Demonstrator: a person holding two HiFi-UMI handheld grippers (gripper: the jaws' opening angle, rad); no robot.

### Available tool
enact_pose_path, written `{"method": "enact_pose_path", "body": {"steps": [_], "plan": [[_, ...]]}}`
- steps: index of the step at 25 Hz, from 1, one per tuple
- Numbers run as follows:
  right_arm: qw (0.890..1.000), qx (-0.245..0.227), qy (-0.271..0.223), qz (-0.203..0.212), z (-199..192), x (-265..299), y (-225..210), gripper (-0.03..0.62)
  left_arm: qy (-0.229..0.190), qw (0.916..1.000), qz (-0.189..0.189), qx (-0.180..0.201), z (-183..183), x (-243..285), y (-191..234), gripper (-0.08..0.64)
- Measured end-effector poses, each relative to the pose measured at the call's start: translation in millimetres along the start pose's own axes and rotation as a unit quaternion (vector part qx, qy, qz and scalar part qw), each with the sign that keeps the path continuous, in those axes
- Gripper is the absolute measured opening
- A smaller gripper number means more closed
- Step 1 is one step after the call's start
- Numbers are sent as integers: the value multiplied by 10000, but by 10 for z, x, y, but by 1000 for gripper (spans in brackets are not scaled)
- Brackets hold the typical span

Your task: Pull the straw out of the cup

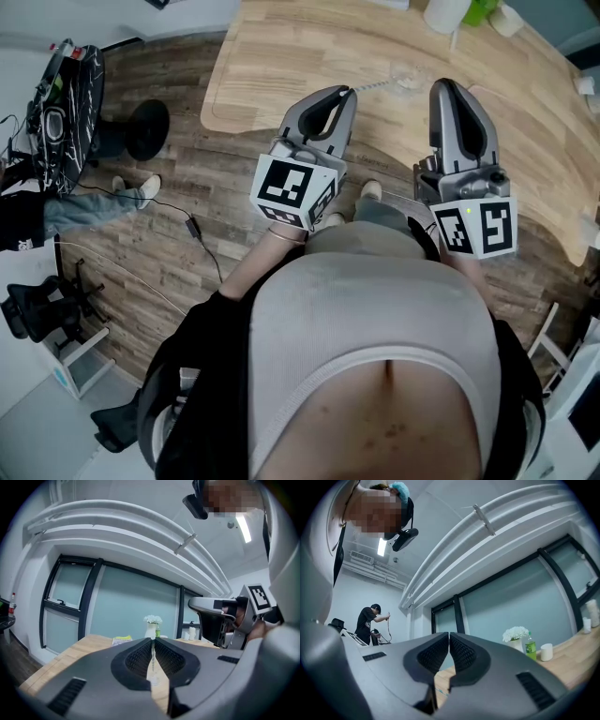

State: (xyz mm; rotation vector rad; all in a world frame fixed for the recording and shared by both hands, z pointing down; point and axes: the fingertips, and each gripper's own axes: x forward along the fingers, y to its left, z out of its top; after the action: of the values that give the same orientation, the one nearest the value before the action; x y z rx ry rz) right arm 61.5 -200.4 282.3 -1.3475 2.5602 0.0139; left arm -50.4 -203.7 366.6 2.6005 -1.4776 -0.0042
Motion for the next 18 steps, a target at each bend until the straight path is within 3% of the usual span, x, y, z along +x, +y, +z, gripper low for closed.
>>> {"method": "enact_pose_path", "body": {"steps": [18], "plan": [[9997,20,106,-203,-90,-284,375,31,-274,9995,-136,128,237,-443,-98,28]]}}
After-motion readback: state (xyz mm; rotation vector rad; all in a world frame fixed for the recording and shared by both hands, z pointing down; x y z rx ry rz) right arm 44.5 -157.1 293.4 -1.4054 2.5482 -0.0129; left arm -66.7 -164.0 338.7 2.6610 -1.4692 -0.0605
